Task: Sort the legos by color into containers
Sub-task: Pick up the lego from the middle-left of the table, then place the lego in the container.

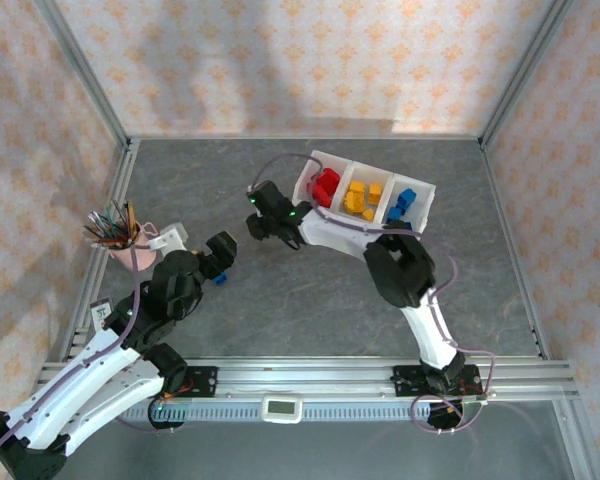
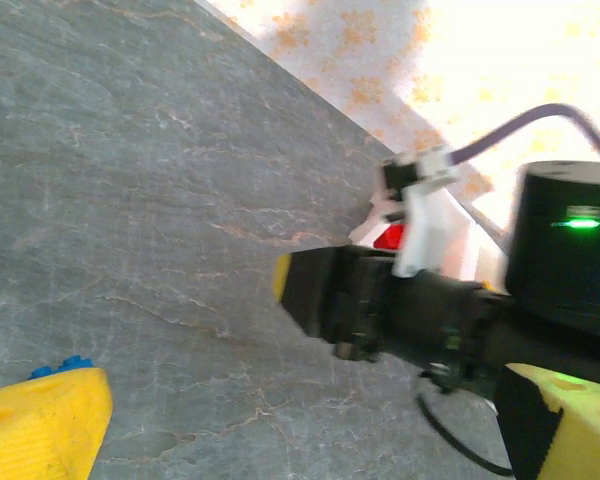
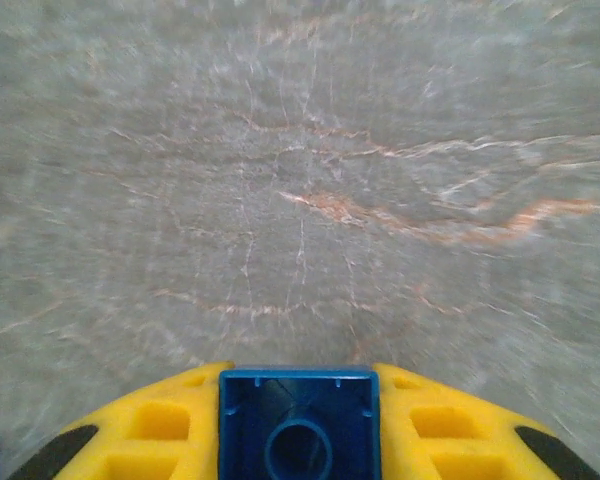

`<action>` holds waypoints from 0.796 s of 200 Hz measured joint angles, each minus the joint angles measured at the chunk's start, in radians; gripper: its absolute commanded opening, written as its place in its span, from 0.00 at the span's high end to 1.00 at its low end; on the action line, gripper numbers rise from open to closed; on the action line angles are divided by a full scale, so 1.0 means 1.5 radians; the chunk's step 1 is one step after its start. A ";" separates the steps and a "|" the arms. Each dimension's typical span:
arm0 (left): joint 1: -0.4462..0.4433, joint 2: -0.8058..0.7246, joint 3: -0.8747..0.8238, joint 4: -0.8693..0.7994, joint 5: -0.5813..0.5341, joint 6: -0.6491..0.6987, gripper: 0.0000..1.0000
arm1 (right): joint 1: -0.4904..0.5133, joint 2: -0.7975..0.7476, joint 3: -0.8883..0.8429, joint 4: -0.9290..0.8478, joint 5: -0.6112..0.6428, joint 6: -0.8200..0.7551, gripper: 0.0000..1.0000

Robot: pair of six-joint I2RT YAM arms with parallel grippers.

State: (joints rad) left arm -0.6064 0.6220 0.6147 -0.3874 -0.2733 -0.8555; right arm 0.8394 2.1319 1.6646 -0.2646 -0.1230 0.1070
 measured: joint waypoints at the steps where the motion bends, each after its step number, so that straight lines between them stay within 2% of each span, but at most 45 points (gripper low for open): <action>1: 0.000 0.001 0.000 0.001 0.001 0.000 0.00 | -0.001 -0.007 -0.005 0.001 0.001 0.003 0.70; 49: 0.000 0.054 0.004 0.065 0.062 0.022 0.01 | -0.083 -0.215 -0.191 0.025 0.024 0.073 0.69; 92: -0.001 0.142 0.005 0.143 0.136 0.033 0.01 | -0.173 -0.355 -0.337 0.011 0.071 0.120 0.69; 124: -0.020 0.211 0.012 0.200 0.172 0.036 0.01 | -0.258 -0.426 -0.412 0.005 0.091 0.137 0.69; 159: -0.054 0.282 0.048 0.244 0.190 0.041 0.01 | -0.346 -0.432 -0.433 0.007 0.109 0.139 0.69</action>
State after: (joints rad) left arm -0.6872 1.0451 0.6865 -0.0208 0.0124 -0.7944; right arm 0.3202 1.4837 1.0149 -0.2539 0.0406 0.3157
